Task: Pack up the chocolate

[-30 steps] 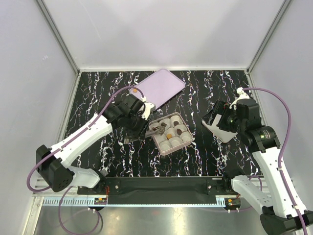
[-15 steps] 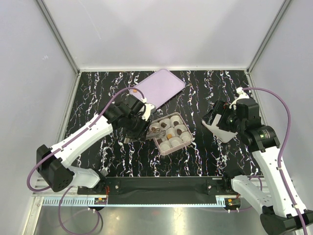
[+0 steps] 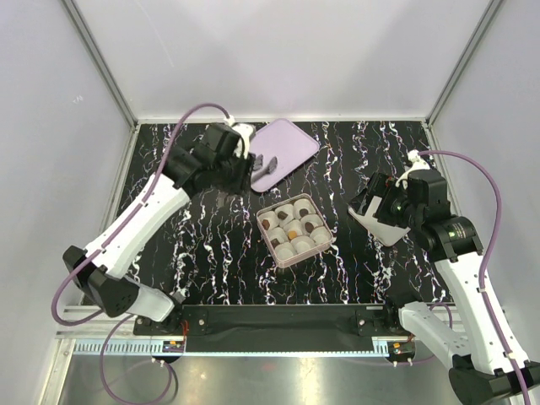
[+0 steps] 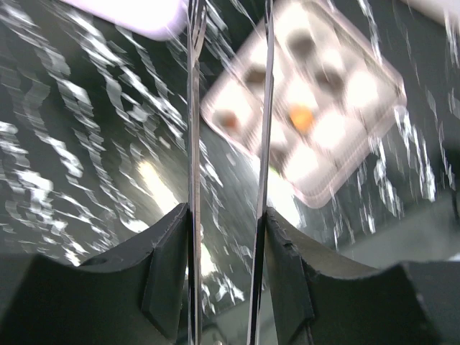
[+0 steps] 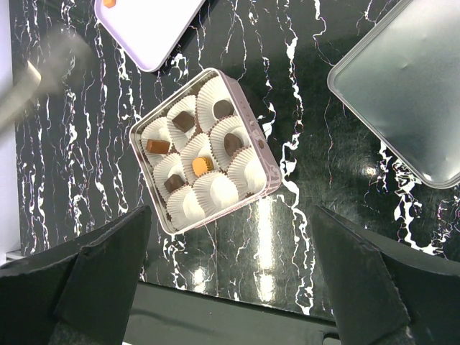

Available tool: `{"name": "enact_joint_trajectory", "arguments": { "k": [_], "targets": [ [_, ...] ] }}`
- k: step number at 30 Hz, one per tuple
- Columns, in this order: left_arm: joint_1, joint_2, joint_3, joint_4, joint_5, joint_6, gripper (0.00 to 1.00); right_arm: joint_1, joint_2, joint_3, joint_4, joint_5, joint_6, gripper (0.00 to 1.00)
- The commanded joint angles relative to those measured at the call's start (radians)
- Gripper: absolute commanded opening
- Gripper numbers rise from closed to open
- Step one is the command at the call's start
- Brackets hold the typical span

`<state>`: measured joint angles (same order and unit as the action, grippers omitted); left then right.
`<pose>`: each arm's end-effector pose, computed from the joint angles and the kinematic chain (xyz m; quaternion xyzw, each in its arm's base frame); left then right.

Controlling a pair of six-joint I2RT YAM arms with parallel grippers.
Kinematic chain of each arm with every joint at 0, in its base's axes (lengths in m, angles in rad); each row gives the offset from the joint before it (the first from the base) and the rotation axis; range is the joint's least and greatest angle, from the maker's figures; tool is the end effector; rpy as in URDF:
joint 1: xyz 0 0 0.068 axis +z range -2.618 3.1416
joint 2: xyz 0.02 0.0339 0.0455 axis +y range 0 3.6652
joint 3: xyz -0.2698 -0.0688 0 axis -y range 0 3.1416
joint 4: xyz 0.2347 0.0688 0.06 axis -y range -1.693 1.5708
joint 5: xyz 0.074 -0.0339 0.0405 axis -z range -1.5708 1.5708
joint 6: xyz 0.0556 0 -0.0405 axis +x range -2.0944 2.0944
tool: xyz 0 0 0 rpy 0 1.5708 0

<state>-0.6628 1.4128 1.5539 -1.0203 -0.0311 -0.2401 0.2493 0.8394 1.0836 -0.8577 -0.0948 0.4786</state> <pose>0.2250 -0.1735 0.3725 0.1922 0.9209 -0.1347 0.3113 0.1526 0.0443 0.3548 0.0797 0.8833 0.2031 0.4150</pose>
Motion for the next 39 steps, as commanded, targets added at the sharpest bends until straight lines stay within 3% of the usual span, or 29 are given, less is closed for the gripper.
{"name": "enact_joint_trajectory", "arguments": {
  "k": [1,10,18,39],
  "targets": [
    [0.072,0.079,0.087,0.049,-0.141,-0.030,0.47,-0.002,0.003,0.022,0.045,-0.002,0.006,1.00],
    [0.210,0.322,0.208,0.094,-0.254,-0.015,0.46,-0.001,0.006,0.018,0.059,-0.017,0.006,1.00],
    [0.233,0.491,0.301,0.132,-0.329,-0.008,0.46,-0.001,0.010,0.024,0.060,-0.019,0.003,1.00],
    [0.278,0.614,0.284,0.223,-0.273,0.021,0.44,-0.001,0.027,0.015,0.080,-0.014,0.002,1.00]
  ]
}}
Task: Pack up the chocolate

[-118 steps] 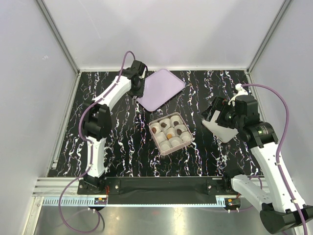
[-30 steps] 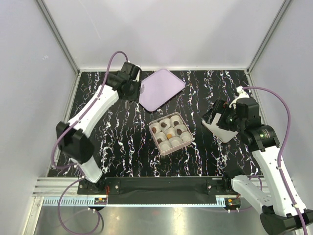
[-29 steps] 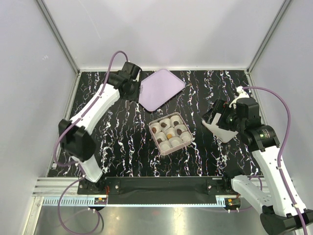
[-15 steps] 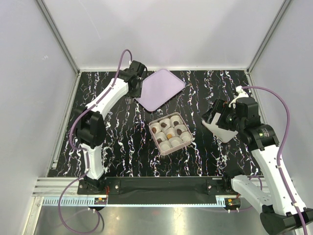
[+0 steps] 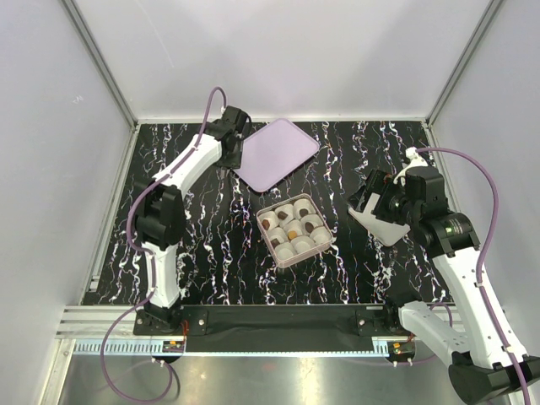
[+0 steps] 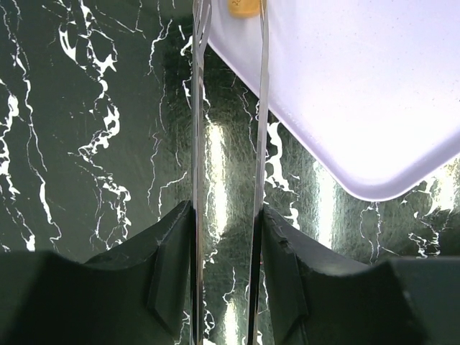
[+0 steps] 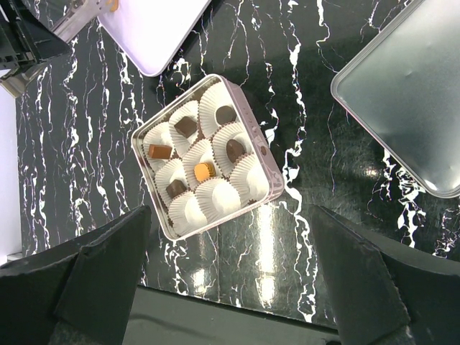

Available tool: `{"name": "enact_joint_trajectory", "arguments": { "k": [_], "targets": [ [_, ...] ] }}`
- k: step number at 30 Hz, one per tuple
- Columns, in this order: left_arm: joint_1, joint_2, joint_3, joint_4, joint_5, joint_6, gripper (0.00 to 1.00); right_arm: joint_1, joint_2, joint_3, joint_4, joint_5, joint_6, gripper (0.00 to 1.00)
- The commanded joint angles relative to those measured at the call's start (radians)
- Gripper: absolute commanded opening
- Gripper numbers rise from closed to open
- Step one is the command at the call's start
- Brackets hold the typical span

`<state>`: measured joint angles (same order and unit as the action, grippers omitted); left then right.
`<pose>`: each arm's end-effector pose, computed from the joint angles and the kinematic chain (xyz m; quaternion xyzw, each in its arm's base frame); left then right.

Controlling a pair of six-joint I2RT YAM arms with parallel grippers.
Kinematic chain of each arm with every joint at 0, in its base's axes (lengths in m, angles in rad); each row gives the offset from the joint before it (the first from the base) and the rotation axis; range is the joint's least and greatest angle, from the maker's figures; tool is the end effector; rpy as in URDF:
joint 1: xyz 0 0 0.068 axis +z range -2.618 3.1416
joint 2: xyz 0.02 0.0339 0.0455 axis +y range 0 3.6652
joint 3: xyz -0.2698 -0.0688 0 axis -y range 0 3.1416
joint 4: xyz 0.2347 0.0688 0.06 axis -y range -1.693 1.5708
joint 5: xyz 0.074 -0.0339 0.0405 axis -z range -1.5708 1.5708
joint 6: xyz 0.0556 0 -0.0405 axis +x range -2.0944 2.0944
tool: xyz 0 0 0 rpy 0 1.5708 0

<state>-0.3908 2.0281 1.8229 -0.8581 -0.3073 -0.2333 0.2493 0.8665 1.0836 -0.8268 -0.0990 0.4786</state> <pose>0.4159 -0.1531 0.2555 0.0370 0.9566 0.0648 0.2816 0.1611 0.0467 0.3542 0.0786 0.8825 0.2054 0.4158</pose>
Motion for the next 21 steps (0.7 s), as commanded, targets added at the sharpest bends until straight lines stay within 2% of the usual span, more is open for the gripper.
{"name": "enact_joint_trajectory", "arguments": {
  "k": [1,21],
  "targets": [
    [0.006,0.000,0.016,0.060,0.005,0.014,0.44,-0.001,0.000,0.013,0.051,-0.010,0.002,1.00],
    [0.012,0.055,0.038,0.056,0.027,0.012,0.41,-0.001,-0.006,0.006,0.046,0.007,-0.006,1.00]
  ]
}}
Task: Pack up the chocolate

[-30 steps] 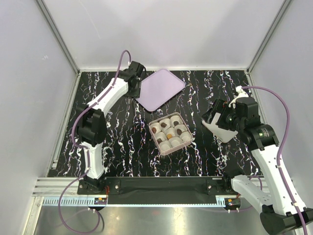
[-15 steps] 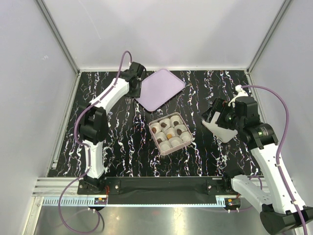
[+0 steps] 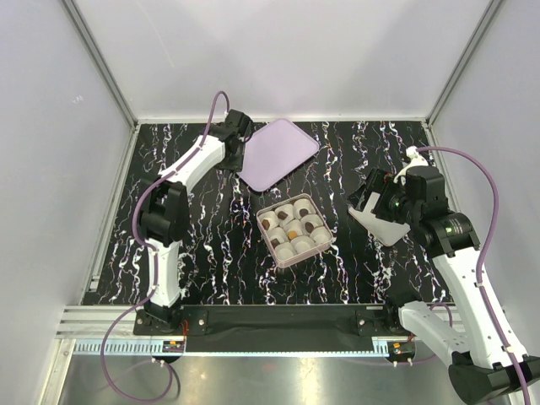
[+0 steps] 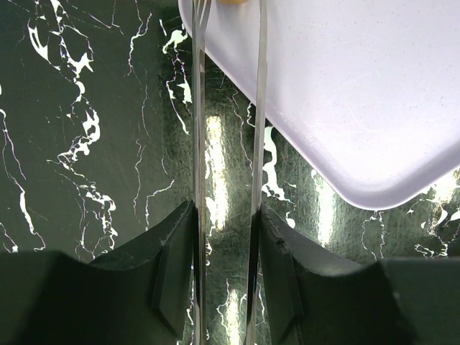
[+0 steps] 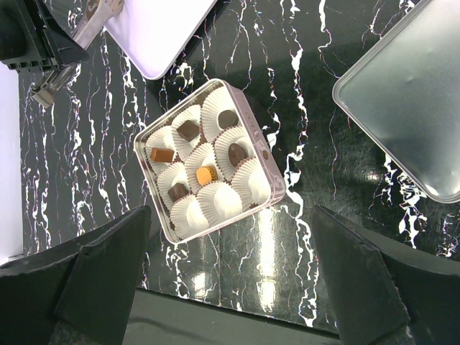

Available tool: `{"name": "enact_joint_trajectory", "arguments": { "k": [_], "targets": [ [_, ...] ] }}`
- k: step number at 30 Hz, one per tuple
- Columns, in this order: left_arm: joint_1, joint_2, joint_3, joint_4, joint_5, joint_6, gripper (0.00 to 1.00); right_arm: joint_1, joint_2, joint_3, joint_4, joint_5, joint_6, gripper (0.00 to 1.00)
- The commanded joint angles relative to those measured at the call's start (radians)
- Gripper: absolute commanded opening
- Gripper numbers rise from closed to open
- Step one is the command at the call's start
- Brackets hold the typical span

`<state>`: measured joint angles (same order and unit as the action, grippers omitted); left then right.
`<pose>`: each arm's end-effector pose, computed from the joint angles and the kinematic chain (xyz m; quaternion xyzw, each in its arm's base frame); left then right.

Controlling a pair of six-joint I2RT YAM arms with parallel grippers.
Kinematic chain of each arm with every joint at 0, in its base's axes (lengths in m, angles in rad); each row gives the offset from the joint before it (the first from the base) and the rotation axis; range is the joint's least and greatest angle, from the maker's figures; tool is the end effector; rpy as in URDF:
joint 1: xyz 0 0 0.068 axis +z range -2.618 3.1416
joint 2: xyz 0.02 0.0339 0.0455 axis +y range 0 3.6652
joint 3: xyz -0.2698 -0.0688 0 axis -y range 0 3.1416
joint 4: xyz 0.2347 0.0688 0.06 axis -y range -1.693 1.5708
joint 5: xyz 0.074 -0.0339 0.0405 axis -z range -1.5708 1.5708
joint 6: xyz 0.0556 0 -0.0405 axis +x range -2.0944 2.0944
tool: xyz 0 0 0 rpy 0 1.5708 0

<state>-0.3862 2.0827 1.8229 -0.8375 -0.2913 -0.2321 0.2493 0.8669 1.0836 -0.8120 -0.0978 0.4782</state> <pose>0.4251 -0.1556 0.2332 0.0401 0.9616 0.0638 0.2640 0.1622 0.0469 0.3557 0.0780 0.8792 0.2069 0.4221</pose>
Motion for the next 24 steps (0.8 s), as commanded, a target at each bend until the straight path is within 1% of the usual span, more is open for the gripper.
{"name": "enact_joint_trajectory", "arguments": {
  "k": [1,9,12,17,24],
  "targets": [
    [0.007,0.000,0.038,0.034,0.011,0.013,0.41,-0.002,-0.006,0.004,0.033,0.006,-0.006,1.00],
    [0.007,-0.004,0.052,0.009,0.018,0.022,0.37,-0.001,-0.002,0.002,0.039,0.001,-0.001,1.00],
    [0.006,-0.018,0.049,0.005,0.027,0.022,0.37,-0.002,-0.005,0.006,0.037,0.000,0.002,1.00],
    [0.001,-0.059,0.049,-0.011,0.047,0.017,0.37,-0.001,-0.009,0.009,0.034,0.000,0.007,1.00],
    [-0.008,-0.127,0.006,-0.017,0.084,0.001,0.36,-0.001,-0.016,0.009,0.031,-0.005,0.010,1.00]
  ]
}}
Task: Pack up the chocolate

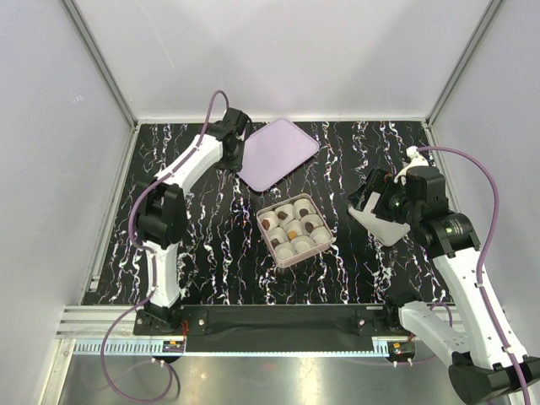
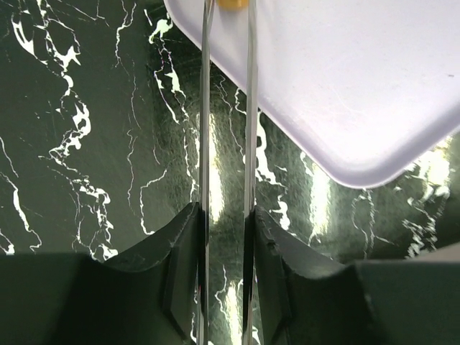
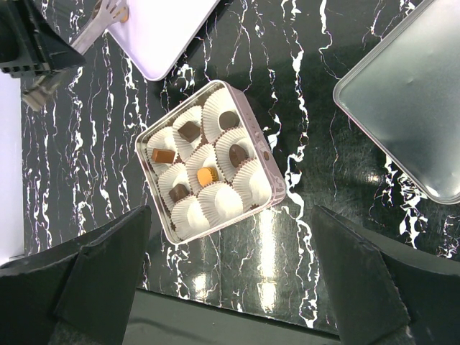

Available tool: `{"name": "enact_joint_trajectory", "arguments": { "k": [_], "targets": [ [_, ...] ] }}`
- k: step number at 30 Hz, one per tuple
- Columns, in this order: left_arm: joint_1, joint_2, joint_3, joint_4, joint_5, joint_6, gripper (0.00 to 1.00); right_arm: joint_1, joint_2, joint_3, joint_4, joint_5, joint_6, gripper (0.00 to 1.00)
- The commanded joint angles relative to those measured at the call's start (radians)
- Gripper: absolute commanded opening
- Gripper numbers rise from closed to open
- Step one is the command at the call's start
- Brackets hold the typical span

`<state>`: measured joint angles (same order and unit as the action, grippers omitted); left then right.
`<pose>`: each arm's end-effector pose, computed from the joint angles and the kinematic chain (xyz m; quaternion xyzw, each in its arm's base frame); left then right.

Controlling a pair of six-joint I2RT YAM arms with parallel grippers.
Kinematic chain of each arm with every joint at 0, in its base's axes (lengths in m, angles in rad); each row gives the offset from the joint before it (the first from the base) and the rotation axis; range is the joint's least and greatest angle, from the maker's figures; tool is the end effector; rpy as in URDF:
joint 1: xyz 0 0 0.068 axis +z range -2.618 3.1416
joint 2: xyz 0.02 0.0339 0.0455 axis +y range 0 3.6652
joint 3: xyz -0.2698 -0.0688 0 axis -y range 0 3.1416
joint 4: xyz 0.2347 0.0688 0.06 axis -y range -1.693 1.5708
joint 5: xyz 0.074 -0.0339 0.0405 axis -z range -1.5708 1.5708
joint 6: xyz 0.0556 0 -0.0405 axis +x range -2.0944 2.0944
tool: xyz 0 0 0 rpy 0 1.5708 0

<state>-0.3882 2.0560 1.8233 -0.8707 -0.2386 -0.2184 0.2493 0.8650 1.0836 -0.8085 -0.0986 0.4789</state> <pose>0.4175 -0.1566 0.2421 0.0544 0.9648 0.0418 0.2540 0.1620 0.0469 0.3564 0.0779 0.8779 0.2082 0.4241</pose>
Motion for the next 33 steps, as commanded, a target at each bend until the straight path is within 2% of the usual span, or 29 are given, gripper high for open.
{"name": "enact_joint_trajectory", "arguments": {
  "k": [1,12,18,24,33],
  "targets": [
    [-0.008,-0.108,-0.004,0.016,0.035,-0.016,0.36,-0.001,-0.017,0.009,0.028,-0.006,0.012,1.00],
    [-0.057,-0.272,-0.071,0.007,0.137,-0.013,0.36,-0.001,-0.020,0.025,0.011,-0.001,0.009,1.00],
    [-0.077,-0.321,-0.130,0.050,0.157,0.005,0.41,-0.002,-0.021,0.026,0.012,0.005,0.012,1.00],
    [-0.118,-0.281,-0.121,0.148,0.208,0.071,0.45,-0.001,-0.003,0.025,0.022,-0.001,0.015,1.00],
    [-0.190,-0.088,0.024,0.177,0.176,0.182,0.47,-0.002,-0.015,0.022,0.014,-0.006,0.013,1.00]
  ]
}}
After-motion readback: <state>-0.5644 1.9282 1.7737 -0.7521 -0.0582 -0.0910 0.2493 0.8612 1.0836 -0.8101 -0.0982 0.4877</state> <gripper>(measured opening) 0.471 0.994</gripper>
